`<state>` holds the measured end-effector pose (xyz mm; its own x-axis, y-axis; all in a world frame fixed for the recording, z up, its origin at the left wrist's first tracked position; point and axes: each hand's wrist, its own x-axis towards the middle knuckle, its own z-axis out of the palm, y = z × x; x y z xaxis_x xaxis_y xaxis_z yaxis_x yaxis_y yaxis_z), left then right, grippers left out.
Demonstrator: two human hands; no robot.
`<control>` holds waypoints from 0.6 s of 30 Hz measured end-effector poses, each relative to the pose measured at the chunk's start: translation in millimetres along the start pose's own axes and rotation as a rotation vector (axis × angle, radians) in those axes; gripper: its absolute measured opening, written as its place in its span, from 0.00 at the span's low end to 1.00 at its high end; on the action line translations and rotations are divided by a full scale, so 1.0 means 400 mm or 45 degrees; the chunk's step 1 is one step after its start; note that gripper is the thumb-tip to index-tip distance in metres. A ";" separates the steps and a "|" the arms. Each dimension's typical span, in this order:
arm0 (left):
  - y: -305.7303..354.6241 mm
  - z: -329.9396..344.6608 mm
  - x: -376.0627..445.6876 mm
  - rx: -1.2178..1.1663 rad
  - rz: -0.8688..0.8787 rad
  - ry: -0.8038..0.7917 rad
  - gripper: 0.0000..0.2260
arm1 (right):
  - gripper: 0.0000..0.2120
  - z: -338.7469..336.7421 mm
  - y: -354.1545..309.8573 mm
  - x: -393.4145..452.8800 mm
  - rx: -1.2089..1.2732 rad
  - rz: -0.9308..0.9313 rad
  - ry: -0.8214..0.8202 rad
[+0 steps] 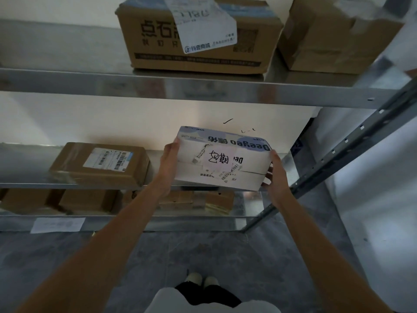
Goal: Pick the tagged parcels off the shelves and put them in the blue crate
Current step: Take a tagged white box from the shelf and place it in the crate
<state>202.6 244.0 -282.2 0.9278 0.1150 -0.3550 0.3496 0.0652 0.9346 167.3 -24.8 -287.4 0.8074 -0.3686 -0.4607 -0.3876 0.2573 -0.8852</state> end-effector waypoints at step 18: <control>0.006 0.025 0.012 0.224 0.138 -0.032 0.18 | 0.16 0.022 0.025 -0.058 -0.159 -0.239 0.168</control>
<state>209.2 234.8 -281.5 0.9634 0.0871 -0.2535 0.2628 -0.1207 0.9573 148.6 -5.8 -285.0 0.8085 -0.5151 -0.2848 -0.2951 0.0638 -0.9533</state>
